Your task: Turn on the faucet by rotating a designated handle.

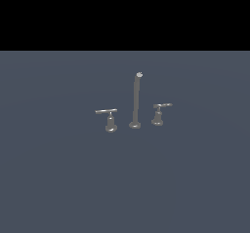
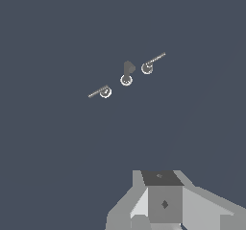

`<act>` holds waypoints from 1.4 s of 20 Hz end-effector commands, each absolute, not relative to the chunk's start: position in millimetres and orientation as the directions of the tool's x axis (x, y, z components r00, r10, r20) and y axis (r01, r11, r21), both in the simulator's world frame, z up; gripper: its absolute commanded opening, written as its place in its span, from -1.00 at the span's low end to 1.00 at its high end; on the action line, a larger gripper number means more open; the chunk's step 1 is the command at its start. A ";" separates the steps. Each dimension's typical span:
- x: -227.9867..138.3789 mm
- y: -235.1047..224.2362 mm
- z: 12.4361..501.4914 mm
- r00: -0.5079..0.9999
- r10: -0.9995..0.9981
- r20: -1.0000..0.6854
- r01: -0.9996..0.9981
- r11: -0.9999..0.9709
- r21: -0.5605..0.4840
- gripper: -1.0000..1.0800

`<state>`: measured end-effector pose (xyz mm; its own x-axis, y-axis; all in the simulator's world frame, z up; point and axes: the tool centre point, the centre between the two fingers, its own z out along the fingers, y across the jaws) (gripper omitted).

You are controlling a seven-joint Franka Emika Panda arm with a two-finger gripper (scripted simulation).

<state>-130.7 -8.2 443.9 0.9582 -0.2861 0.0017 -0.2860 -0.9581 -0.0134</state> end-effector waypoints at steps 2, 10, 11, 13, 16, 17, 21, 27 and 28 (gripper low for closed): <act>-102.3 -16.6 427.2 0.930 -0.368 -0.001 -0.368 -0.930 -0.017 -1.00; -42.5 -39.2 379.7 0.840 -0.542 -0.006 -0.542 -0.840 -0.020 -1.00; -35.5 -42.4 372.9 0.826 -0.563 -0.007 -0.563 -0.826 -0.020 -1.00; -22.0 -48.9 358.6 0.798 -0.603 -0.008 -0.603 -0.797 -0.020 -1.00; -2.8 -59.0 335.8 0.751 -0.660 -0.010 -0.660 -0.751 -0.019 -1.00; 3.3 -62.5 327.8 0.734 -0.679 -0.010 -0.679 -0.734 -0.019 -1.00; 25.9 -77.0 294.2 0.664 -0.748 -0.012 -0.748 -0.664 -0.017 -1.00; 54.2 -99.9 238.9 0.546 -0.838 -0.011 -0.838 -0.546 -0.013 -1.00; 58.2 -103.7 229.1 0.525 -0.851 -0.011 -0.851 -0.525 -0.012 -1.00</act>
